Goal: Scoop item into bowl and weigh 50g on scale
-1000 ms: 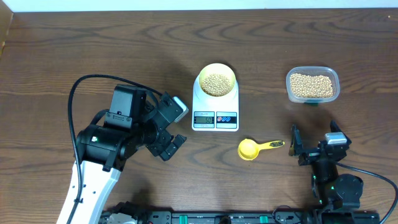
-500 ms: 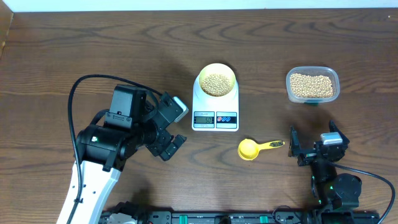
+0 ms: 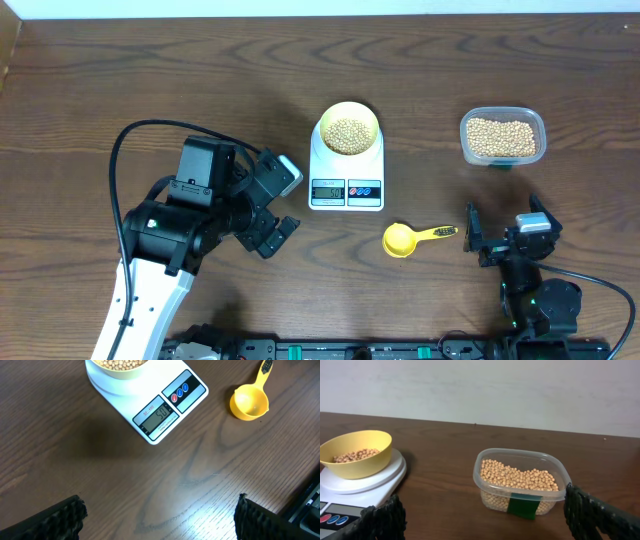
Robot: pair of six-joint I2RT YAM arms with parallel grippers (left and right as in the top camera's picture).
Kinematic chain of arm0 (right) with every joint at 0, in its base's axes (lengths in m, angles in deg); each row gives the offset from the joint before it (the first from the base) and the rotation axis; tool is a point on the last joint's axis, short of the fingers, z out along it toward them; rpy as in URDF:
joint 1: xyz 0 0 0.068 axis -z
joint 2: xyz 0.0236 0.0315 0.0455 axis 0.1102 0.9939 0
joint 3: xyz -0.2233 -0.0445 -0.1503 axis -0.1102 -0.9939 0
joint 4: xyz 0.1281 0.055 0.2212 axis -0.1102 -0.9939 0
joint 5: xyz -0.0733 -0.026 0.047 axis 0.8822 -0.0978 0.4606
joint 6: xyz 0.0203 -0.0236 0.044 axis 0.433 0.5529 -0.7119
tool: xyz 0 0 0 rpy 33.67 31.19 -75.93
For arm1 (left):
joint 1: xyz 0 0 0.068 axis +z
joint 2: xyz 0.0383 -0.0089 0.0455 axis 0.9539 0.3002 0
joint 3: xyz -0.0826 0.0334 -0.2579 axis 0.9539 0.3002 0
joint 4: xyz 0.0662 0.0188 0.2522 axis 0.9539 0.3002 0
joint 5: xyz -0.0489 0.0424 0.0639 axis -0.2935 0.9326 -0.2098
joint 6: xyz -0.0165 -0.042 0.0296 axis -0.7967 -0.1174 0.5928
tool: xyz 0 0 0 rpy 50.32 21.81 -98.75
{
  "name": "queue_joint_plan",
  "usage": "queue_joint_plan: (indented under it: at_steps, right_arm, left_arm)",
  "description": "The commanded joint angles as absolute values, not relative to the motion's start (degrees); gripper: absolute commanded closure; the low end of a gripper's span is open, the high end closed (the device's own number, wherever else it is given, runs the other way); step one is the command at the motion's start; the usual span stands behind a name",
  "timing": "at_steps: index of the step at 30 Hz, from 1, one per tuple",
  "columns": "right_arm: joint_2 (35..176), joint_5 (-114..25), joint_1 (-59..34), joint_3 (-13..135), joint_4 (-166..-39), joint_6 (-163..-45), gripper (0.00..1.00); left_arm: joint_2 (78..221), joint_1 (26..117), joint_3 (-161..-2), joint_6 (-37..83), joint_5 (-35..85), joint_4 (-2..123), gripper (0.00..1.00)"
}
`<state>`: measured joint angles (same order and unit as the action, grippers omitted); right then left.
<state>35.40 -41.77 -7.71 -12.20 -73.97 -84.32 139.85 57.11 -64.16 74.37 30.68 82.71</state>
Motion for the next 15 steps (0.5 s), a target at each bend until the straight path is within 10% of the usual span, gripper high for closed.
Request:
queue_joint_plan:
  at_steps: [1, 15]
  right_arm:
    - [35.0, -41.1, -8.1, -12.5, -74.3, -85.9, 0.01]
    - [35.0, -40.4, -8.1, -12.5, -74.4, -85.0, 0.01]
  left_arm:
    - [139.7, 57.4, -64.7, 74.9, 30.2, 82.8, 0.03]
    - [139.7, 57.4, -64.7, 74.9, 30.2, 82.8, 0.03]
